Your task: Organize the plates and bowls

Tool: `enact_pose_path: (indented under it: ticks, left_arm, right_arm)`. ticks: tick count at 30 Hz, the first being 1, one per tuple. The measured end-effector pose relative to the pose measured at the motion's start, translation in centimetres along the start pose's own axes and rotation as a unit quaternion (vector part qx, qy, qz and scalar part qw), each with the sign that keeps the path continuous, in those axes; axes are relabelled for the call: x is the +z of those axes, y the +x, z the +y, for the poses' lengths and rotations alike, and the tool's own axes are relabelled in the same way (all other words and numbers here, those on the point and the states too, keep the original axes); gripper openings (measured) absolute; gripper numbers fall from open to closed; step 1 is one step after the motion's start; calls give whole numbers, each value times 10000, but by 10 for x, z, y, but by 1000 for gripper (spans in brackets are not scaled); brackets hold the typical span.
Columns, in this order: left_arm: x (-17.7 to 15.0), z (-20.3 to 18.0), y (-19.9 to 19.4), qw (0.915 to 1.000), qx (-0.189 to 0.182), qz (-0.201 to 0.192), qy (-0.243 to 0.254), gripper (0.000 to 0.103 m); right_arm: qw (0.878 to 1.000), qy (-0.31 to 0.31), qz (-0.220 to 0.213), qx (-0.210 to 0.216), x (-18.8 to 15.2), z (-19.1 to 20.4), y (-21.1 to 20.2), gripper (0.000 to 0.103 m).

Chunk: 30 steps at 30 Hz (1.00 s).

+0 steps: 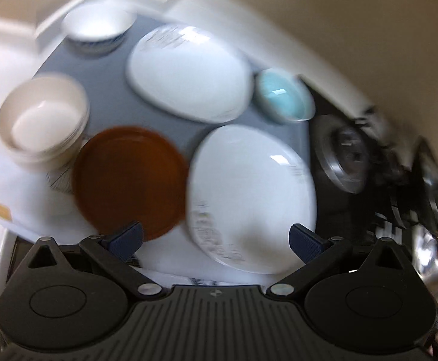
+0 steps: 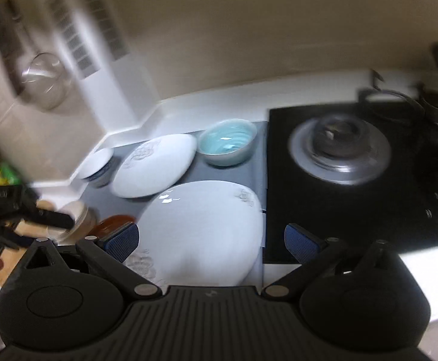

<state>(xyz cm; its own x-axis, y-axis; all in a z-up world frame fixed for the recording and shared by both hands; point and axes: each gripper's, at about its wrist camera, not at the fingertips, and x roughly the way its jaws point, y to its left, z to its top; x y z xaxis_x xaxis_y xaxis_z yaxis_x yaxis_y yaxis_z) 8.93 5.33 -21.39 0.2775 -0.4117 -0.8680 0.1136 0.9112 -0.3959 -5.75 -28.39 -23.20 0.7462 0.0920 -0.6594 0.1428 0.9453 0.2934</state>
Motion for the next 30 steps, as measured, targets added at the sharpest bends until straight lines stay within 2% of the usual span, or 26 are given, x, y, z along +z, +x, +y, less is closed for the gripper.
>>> enact_pose_path:
  ticks: [1, 3, 4, 7, 11, 14, 16, 18, 20, 21, 22, 24, 27, 30]
  left_arm:
    - [5, 5, 11, 9998, -72, 148, -99, 99]
    - [12, 14, 32, 9980, -349, 384, -353, 93]
    - [14, 16, 39, 9968, -410, 487, -476, 92]
    - [18, 15, 60, 9946, -314, 813, -563, 81]
    - [15, 18, 79, 9893, -420, 1178, -750, 69]
    - [12, 21, 95, 9867, -330, 1309, -910, 51]
    - [13, 22, 103, 9869, -268, 1310, -902, 49]
    - [15, 25, 115, 9870, -165, 1278, -957, 47]
    - [17, 29, 124, 9855, -184, 1299, -1072, 47]
    - [18, 30, 126, 9853, -241, 1269, -1119, 46]
    - [21, 30, 127, 9855, -299, 1232, -1130, 46]
    - [28, 27, 129, 9869, -364, 1135, -1085, 43]
    - [36, 19, 135, 9894, -151, 1104, -935, 41]
    - [33, 12, 130, 9917, -38, 1087, -683, 32]
  right_arm:
    - [9999, -126, 44, -73, -2, -2, 6, 103]
    - [9998, -103, 150, 69, -7, -9, 20, 103]
    - [9993, 107, 289, 216, -9, -16, 27, 103]
    - [9911, 901, 739, 642, -16, -33, 48, 101]
    - [9855, 1238, 845, 801, -25, -42, 65, 89]
    - [9754, 1648, 993, 1077, -31, -48, 76, 75]
    - [9731, 1733, 1075, 1076, -35, -49, 83, 62]
    - [9745, 1665, 1146, 971, -38, -46, 90, 54]
    - [9740, 1710, 1168, 922, -40, -47, 97, 41]
    - [9725, 1749, 1214, 943, -40, -49, 101, 28]
    - [9721, 1779, 1225, 915, -41, -51, 103, 24]
    - [9725, 1773, 1219, 888, -41, -53, 108, 20]
    - [9733, 1717, 1275, 829, -41, -53, 111, 11]
    - [9769, 1504, 1292, 796, -38, -52, 105, 11]
